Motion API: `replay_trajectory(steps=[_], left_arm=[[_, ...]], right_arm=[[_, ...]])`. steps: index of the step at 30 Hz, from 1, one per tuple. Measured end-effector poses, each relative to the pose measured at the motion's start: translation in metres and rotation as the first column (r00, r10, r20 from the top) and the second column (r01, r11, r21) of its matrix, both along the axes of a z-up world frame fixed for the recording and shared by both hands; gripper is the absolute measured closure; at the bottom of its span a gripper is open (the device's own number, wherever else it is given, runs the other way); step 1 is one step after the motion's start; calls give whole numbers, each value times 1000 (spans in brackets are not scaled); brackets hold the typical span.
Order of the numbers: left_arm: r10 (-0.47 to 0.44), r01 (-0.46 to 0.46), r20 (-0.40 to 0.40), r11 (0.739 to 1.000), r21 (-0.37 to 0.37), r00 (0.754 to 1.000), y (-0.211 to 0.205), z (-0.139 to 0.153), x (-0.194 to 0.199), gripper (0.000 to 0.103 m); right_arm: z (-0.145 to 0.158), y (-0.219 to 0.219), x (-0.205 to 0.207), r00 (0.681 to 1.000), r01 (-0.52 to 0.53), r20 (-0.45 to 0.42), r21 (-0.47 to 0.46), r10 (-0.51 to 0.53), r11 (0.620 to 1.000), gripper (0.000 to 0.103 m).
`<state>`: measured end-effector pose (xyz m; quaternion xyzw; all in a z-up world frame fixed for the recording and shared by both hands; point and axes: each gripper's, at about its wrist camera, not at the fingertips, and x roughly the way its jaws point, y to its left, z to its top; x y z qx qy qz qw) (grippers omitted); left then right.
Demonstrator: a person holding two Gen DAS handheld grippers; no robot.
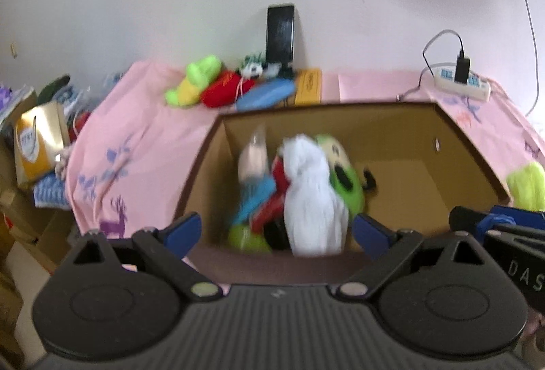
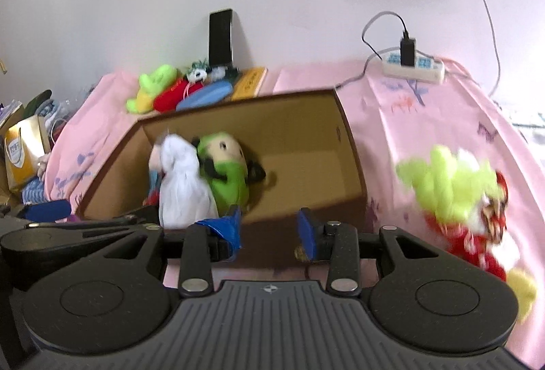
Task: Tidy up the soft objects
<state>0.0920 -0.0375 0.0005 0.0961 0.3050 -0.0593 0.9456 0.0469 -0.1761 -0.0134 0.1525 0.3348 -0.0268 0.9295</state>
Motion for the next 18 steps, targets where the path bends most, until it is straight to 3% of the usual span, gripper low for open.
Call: replay_trajectory(steps=[6,18], left_arm=[[-16,15,12,1000,24,1000,-3,4,41,8],[-20,20,-3,999,37,1000,-2,-17,101,8]], right_arm=[[-1,-1,35,1000,24,9,-15,-24,1000,82],[-23,6,101,999,13,-44,-54,-16,998,82]])
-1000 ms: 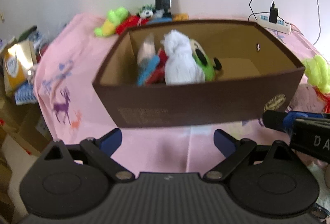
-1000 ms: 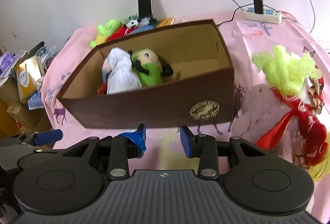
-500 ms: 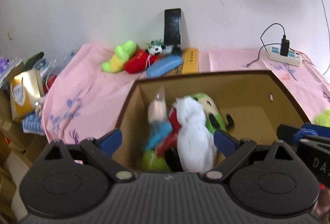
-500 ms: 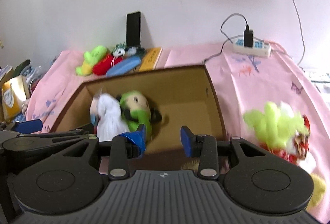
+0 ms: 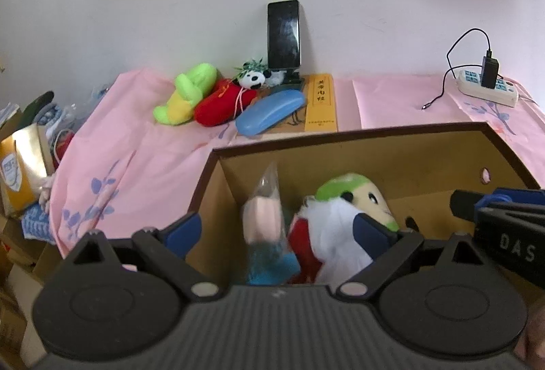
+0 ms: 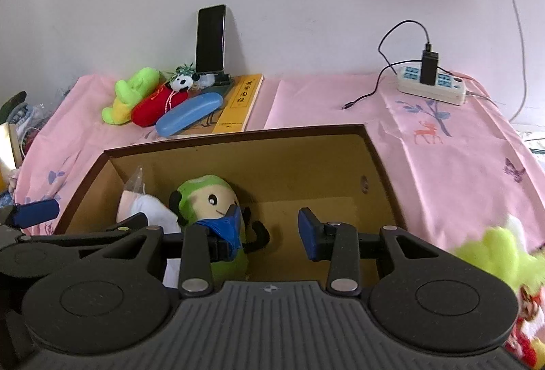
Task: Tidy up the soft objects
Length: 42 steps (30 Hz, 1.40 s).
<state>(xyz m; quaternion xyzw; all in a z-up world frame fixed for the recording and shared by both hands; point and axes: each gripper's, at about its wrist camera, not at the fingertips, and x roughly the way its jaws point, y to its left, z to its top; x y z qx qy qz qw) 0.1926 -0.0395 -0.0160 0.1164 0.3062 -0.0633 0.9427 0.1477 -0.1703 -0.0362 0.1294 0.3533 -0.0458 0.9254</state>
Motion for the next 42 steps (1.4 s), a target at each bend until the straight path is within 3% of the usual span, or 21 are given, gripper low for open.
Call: replay_trajectory(steps=[5,14,20,25,30,42], left_arm=[[-16,16,18,1000,0,1000,0,-8,23,8],[-7,5,-31,998,-69,999,4,-18,40,8],[15,-21,-49,992,-125,999,10,-20,44,7],[25,-29,-45,995,-91,999,5,-21,44,7],[22,-23,-19,999,-29,1000,-3,-21,40,7],[29,-29,-33,999,-14,999,-2,-24,41,7]], right_arm=[[-13,1,25,1000,8,-21,-39,-9,999,82],[-31,-9,36,996,43,-87,57,-38,997,82],[-36,-10,40,995,59,-83,99,-51,993,83],[-34,2,40,999,19,-51,11,-18,1000,83],[-35,-1,45,998,11,-67,17,-10,1000,83],[-39,2,47,995,14,-95,4,-13,1000,83]])
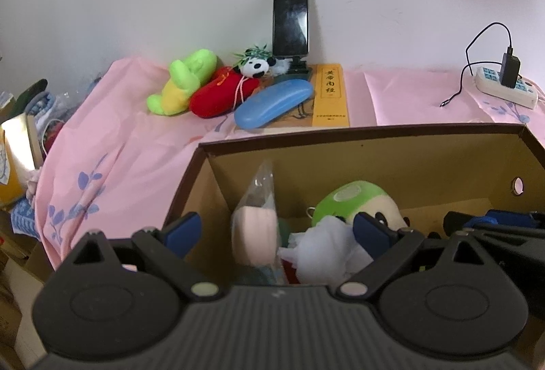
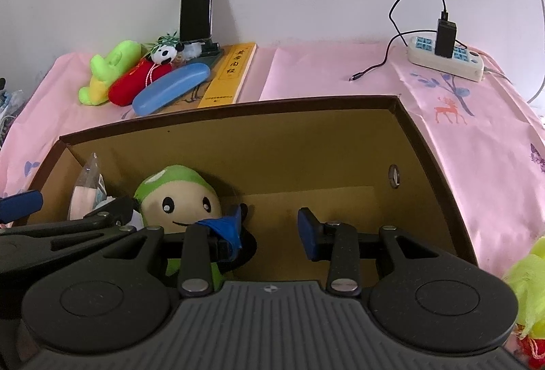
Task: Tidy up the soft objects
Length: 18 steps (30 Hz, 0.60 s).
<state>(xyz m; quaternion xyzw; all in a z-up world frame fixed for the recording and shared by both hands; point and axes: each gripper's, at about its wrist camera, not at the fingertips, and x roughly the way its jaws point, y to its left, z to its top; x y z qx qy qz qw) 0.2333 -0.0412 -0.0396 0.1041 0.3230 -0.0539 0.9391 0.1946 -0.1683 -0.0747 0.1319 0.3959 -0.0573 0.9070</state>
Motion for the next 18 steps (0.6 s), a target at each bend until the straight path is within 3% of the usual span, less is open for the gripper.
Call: replay_trajectory(steps=[18], left_arm=[[19,-19,-4,1000,-2,1000,-1,-1,0,7]], right_arm=[[-1,0,1,1000,-13,-3,7,13,1000,83]])
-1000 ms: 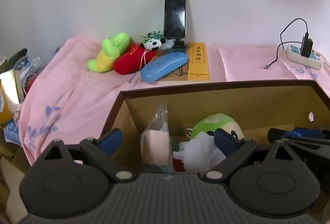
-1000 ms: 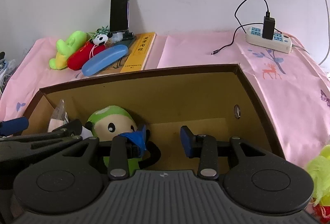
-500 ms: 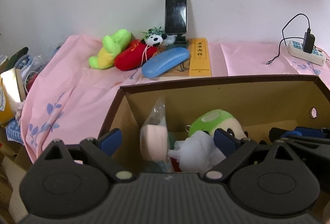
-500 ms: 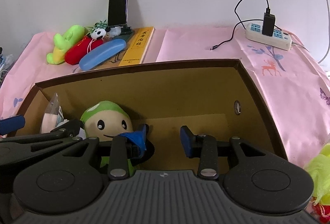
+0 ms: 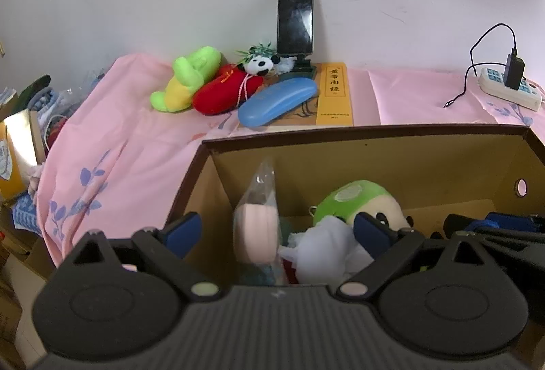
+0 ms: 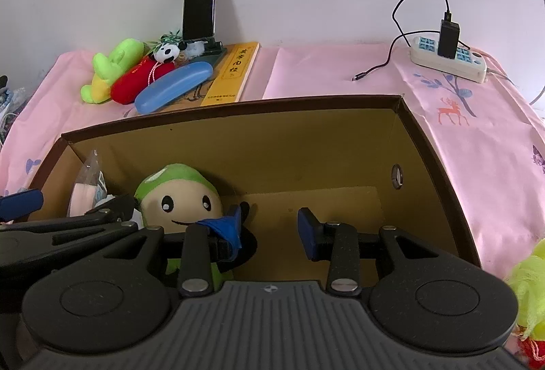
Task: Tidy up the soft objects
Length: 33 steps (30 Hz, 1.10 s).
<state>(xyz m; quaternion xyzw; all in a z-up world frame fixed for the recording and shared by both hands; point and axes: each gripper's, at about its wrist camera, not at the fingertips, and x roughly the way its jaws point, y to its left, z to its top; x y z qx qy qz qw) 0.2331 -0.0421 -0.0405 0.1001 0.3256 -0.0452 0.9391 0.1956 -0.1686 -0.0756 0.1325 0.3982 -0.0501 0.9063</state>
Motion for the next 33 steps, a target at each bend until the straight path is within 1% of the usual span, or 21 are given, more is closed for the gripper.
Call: replay_trajectory(steps=[10,18,33], left_arm=[[-1,1,-2,1000,7,1000,-3,0,0,7],[3,-3,0,1000,9,1000,-3,0,0,7],[1,-1,2,1000,13,1000,-3,0,0,7]], right_arm=[[0,1,-2,1000,15,19,-14,-15,1000,83],[-1,0,-2,1000,14,12,-5,-14,1000,83],[-3,1,-1,1000,17,5,-16,-17,1000,83]])
